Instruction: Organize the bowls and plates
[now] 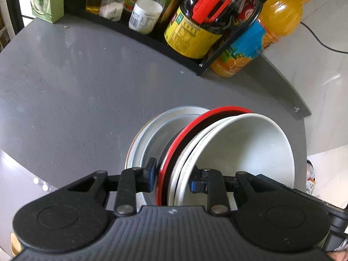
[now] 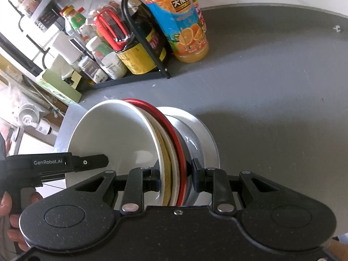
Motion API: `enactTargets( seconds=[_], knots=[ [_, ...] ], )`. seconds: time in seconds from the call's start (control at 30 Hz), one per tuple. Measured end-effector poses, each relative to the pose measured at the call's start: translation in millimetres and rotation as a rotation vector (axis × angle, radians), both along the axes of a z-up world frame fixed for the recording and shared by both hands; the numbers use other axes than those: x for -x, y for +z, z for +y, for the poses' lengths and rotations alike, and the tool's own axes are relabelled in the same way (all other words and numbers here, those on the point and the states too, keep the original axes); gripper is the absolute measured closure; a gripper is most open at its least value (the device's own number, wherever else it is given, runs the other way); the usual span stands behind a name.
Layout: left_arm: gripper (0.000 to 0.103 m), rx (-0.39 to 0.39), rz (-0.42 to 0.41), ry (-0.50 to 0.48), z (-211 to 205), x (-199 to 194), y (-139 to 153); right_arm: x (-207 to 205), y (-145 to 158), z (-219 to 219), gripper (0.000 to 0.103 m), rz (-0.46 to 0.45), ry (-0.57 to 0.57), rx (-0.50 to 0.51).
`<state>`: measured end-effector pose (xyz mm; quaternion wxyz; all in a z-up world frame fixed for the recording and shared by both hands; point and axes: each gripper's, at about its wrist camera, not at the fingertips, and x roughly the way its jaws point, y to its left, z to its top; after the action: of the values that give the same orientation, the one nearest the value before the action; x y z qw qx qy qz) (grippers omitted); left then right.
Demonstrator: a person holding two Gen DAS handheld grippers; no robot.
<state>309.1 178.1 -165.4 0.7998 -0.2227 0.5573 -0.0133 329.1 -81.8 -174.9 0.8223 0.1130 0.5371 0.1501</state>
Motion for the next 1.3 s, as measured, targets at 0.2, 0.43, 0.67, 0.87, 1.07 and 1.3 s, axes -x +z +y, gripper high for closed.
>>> enactTargets(
  seconds=[0.2, 0.43, 0.67, 0.87, 1.07, 1.3],
  knots=[
    [0.076, 0.010, -0.001, 0.002, -1, -7, -3, -6, -9, 1, 0.077, 0.022, -0.005, 0.004],
    [0.076, -0.002, 0.000, 0.005, -3, -12, -6, -2, -4, -1, 0.073, 0.024, -0.035, -0.016],
    [0.066, 0.023, -0.050, 0.048, -2, -8, 12, 5, 24, 6, 0.046, -0.051, -0.077, 0.050],
    [0.037, -0.040, -0.128, 0.004, -7, -2, 36, 24, 43, 13, 0.026, -0.120, -0.152, 0.089],
    [0.023, -0.142, -0.232, -0.053, -2, 16, 56, 46, 54, 16, 0.012, -0.180, -0.231, 0.090],
    [0.014, -0.120, -0.266, -0.101, 7, 22, 63, 73, 64, 16, 0.005, -0.231, -0.272, 0.077]
  ],
)
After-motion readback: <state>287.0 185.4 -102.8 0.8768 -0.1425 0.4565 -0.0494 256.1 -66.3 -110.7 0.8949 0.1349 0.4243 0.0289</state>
